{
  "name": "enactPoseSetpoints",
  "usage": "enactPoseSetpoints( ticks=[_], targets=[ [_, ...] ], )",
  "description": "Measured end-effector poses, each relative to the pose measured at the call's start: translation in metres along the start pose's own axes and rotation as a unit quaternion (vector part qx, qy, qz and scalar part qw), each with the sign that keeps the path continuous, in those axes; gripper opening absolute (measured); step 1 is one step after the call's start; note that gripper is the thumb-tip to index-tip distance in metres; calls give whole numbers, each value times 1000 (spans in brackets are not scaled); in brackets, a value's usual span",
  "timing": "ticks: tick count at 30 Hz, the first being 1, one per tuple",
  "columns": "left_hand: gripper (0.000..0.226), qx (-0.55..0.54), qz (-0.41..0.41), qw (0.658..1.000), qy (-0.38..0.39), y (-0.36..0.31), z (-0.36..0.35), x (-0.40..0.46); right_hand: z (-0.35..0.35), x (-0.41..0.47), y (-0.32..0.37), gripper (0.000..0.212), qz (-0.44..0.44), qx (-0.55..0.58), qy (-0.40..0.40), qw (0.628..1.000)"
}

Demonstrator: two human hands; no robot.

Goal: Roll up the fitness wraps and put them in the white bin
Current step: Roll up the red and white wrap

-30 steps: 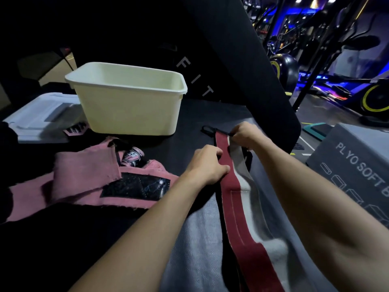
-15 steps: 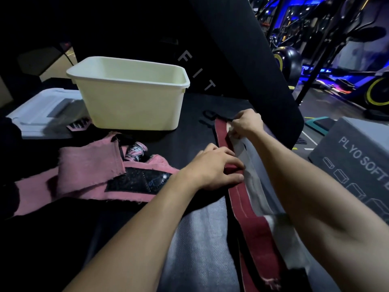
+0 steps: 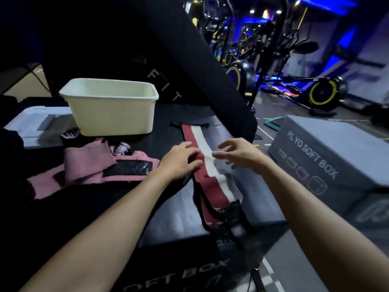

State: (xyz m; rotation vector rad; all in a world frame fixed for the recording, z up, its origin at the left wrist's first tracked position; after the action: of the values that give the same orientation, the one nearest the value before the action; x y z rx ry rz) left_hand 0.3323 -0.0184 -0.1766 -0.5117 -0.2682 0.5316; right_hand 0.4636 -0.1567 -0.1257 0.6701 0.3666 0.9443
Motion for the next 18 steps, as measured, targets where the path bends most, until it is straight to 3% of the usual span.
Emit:
enactPoseSetpoints(
  ticks=[2, 5, 8, 10, 15, 18],
  targets=[
    [30, -70, -48, 995, -52, -15, 9, -21, 1, -36, -9, 43, -23, 65, -47, 997],
    [21, -151, -85, 985, 2, -44, 11, -57, -13, -79, -16, 38, -44, 116, -49, 991],
    [30, -171, -63, 980, 78, -48, -8, -76, -30, -108, -16, 32, -38, 97, -36, 994],
    [33, -190, -51, 977, 82, -43, -15, -84, -36, -120, -19, 29, -41, 103, -52, 992],
    [31, -184, -39, 978, 91, -36, -23, -98, -38, -140, -18, 47, -41, 52, -91, 994],
    [30, -152, -55, 984, 79, -39, -30, -102, -49, -153, -23, 40, -69, 100, -44, 992]
  ],
)
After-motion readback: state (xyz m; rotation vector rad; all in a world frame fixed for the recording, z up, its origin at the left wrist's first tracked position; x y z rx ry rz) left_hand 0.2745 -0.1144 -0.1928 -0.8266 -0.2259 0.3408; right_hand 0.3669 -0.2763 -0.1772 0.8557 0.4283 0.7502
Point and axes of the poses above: each hand's wrist, its own x-axis towards the middle knuckle, its own z-axis out of the back of the hand, y = z × x, the point moved 6 cm from there along x, towards the middle knuckle, and after that the axes turned 6 degrees about z, right-handed, at the moved point
